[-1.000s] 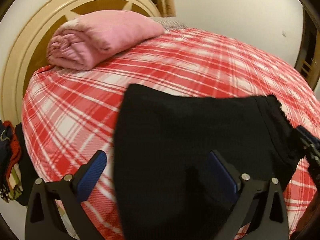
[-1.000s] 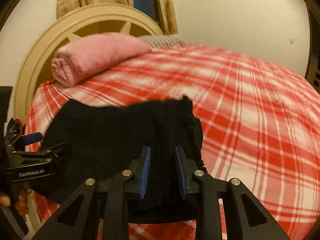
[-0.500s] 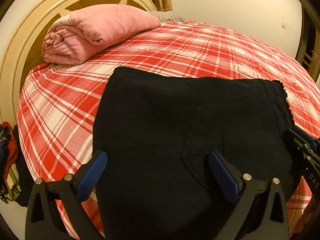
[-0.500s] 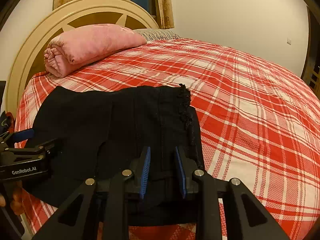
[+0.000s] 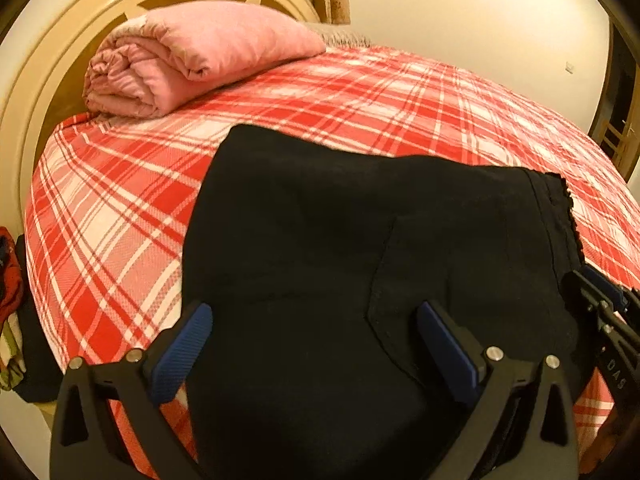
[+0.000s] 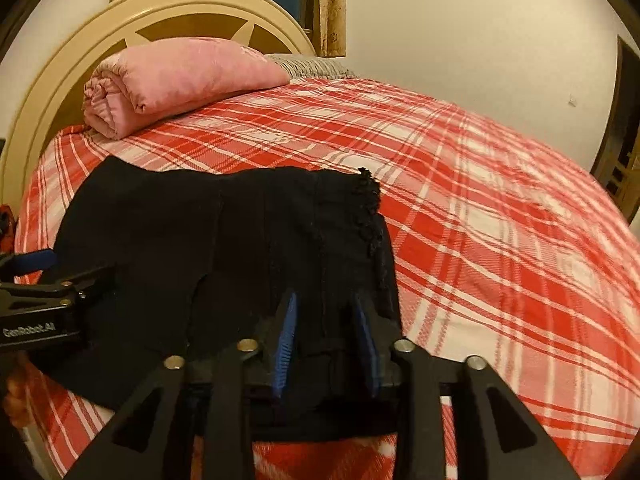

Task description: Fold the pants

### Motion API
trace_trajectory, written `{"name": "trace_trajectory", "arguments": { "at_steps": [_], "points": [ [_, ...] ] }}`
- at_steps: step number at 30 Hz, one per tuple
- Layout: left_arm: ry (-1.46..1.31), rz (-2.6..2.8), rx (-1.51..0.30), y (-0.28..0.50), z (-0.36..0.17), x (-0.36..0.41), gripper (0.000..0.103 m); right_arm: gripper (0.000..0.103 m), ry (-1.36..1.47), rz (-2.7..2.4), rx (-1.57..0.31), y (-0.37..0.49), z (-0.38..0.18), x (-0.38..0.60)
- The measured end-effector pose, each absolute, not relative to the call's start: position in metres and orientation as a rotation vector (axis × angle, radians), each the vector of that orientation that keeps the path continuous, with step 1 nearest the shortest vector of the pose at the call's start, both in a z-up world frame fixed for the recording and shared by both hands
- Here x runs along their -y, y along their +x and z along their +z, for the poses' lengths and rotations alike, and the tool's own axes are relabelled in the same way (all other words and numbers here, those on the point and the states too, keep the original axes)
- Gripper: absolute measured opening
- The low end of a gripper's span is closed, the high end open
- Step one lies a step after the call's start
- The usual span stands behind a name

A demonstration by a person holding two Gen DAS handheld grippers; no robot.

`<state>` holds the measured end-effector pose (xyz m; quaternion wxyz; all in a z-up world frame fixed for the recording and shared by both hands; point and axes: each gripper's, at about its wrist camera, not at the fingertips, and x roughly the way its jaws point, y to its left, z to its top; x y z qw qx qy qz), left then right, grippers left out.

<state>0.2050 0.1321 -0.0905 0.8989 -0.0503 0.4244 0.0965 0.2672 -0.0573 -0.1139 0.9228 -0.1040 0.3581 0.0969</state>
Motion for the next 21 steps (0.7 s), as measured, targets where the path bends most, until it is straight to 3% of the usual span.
{"name": "trace_trajectory", "arguments": {
  "at_steps": [1, 3, 8, 16, 21],
  "points": [
    [-0.107, 0.197, -0.894, 0.203, -0.089, -0.132, 0.103, 0.05, -0.223, 0.194, -0.727, 0.26, -0.112, 0.056],
    [-0.105, 0.193, -0.907, 0.197, -0.088, -0.132, 0.103, 0.075, -0.236, 0.195, -0.711, 0.246, -0.108, 0.054],
    [-0.062, 0.201, -0.881, 0.168, -0.077, -0.123, 0.103, 0.077, -0.235, 0.176, -0.718, 0.206, -0.104, 0.056],
    [0.002, 0.181, -0.845, 0.125, -0.065, -0.114, 0.103, 0.077, 0.0, 0.142, -0.753, 0.163, -0.094, 0.087],
    [0.018, 0.171, -0.792, 0.1, -0.048, -0.112, 0.103, 0.077, 0.028, 0.128, -0.674, 0.133, -0.061, 0.093]
  ]
}}
